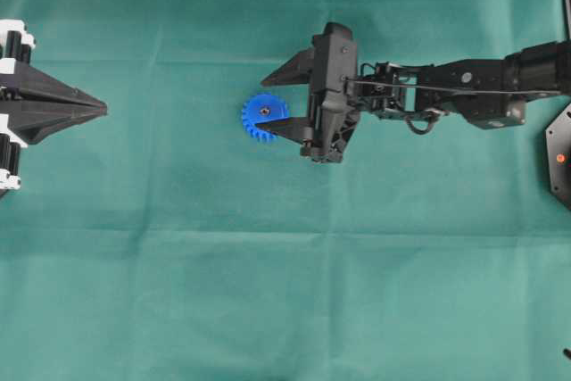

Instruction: Insert the shaft placed at a random location into the center hole of the small gear at another random location.

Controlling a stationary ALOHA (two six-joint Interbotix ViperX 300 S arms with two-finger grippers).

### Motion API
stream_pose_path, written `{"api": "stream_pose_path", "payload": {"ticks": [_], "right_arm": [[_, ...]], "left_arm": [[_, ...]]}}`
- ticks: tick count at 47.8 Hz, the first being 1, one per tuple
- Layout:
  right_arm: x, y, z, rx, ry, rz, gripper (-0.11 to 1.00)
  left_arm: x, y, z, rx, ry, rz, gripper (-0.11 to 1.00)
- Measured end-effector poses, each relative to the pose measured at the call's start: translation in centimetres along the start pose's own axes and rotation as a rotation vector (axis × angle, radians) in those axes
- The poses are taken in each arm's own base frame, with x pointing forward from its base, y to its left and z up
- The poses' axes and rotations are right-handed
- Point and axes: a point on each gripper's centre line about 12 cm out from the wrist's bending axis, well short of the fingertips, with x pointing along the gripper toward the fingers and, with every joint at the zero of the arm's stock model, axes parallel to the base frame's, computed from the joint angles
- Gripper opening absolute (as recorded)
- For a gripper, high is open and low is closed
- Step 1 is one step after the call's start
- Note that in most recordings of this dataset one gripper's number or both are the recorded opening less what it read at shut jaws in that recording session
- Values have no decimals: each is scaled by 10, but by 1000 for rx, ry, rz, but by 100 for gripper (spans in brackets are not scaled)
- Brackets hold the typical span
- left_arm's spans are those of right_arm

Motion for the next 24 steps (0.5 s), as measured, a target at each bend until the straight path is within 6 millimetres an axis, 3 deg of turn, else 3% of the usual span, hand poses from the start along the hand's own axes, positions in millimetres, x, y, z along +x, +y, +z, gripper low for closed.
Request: {"api": "stream_pose_path", "payload": {"ticks": [24], "right_arm": [[-55, 0, -6, 3, -11, -2, 78]], "left_arm": [[0, 0, 1, -2, -2, 0, 0]]}}
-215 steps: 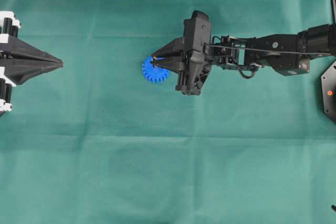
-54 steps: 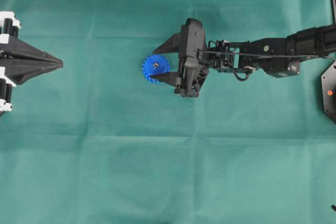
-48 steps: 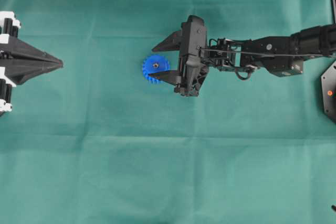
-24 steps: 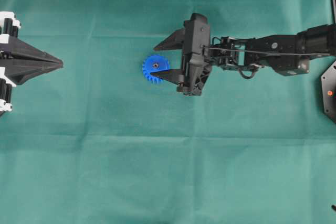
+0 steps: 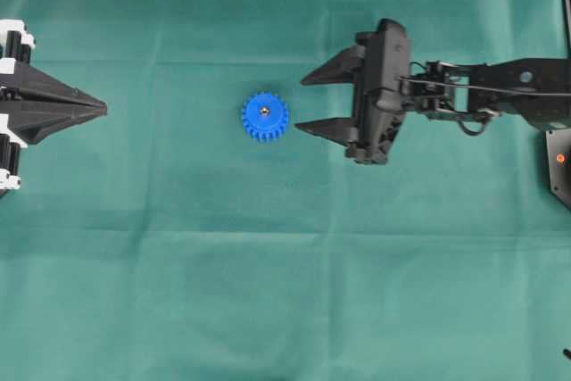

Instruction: Insert the shaft placed at a random location into the center hole of the small gear at another random location.

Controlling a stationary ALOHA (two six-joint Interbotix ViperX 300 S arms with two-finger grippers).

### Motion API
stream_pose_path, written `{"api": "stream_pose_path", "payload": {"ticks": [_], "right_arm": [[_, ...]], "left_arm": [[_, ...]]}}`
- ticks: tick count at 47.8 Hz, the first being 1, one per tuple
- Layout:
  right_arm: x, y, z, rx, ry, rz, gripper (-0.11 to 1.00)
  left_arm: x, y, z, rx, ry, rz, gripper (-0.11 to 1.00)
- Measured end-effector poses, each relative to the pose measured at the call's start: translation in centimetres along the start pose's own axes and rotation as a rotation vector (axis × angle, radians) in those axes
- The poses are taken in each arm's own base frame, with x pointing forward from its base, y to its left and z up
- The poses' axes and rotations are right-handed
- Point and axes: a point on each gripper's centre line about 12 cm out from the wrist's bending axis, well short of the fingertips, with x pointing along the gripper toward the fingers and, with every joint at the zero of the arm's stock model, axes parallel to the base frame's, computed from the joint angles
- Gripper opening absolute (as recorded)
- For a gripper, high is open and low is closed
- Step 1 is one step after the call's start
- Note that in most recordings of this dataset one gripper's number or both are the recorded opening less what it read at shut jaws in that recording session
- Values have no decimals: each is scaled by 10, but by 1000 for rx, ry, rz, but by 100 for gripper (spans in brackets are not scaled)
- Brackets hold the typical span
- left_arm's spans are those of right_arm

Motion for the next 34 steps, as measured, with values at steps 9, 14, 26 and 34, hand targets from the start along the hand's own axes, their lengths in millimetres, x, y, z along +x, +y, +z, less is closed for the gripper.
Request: {"api": "stream_pose_path", "payload": {"ticks": [9, 14, 26, 34], "right_arm": [[-17, 0, -2, 3, -11, -1, 78], [-23, 0, -1, 5, -18, -1, 78], [-26, 0, -2, 5, -18, -1, 78], [-26, 0, -2, 5, -20, -2, 78]], "left_arm": [[0, 0, -1, -2, 2, 0, 0], [0, 0, 0, -2, 0, 0, 0], [0, 0, 0, -3, 0, 0, 0], [0, 0, 0, -2, 0, 0, 0]]}}
